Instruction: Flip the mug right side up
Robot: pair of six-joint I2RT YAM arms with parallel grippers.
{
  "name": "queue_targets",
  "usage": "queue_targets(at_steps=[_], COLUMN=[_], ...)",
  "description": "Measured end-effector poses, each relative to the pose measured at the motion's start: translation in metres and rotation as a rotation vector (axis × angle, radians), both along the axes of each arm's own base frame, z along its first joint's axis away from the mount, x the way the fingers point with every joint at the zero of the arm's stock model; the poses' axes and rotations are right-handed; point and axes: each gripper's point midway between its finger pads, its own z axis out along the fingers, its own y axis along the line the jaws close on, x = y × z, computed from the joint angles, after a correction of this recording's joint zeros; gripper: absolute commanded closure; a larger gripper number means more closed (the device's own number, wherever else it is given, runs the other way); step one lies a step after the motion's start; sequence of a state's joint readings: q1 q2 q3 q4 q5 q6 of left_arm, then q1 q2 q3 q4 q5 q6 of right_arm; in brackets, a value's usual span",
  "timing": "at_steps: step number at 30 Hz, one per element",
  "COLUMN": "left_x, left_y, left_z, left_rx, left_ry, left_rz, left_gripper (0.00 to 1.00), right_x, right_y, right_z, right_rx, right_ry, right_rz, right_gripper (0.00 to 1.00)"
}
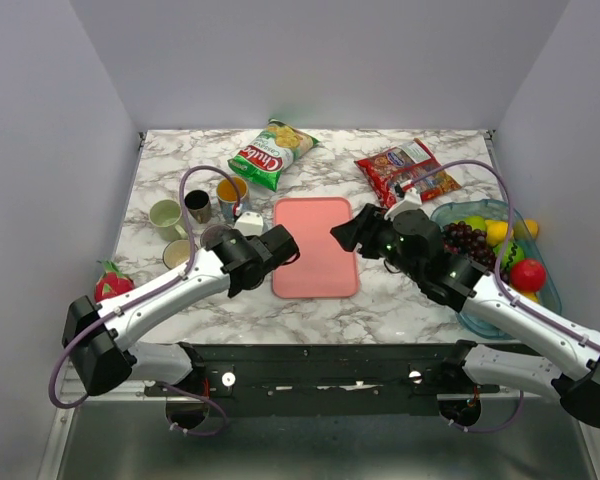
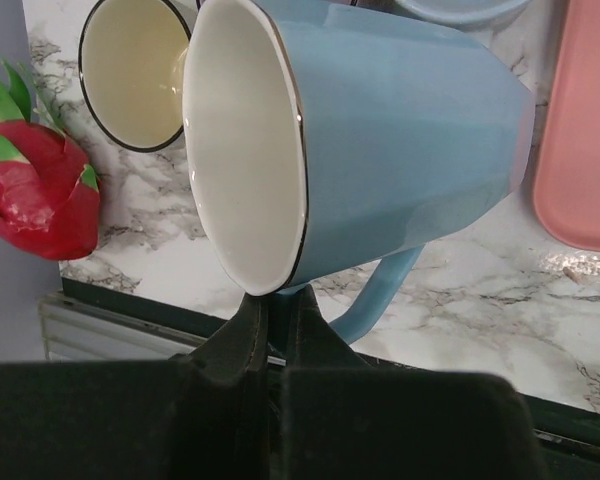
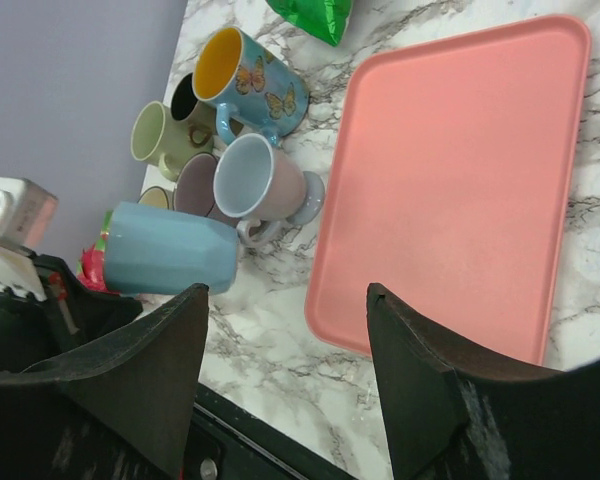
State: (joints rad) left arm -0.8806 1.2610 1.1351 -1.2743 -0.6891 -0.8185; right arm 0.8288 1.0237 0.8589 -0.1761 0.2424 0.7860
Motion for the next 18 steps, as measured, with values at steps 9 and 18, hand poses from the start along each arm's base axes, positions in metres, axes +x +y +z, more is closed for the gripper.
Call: queue_targets(at_steps=[9, 18], left_x=[-0.01, -0.02], left_y=[-0.011, -0.032], left_z=[-0.018, -0.036], left_rx=[0.085, 0.12], left_ry=[0.04, 0.055], left_rz=[0.008, -0.017], left_gripper=[1.0, 1.0], right_x=[0.003, -0.002], right_y=[-0.014, -0.041], right_z=[-0.002, 0.017], right_rx=[-0.029, 0.005], right_ry=[0.013, -0.038], right_rz=[-0.03, -0.083], right_gripper=[0.28, 0.28])
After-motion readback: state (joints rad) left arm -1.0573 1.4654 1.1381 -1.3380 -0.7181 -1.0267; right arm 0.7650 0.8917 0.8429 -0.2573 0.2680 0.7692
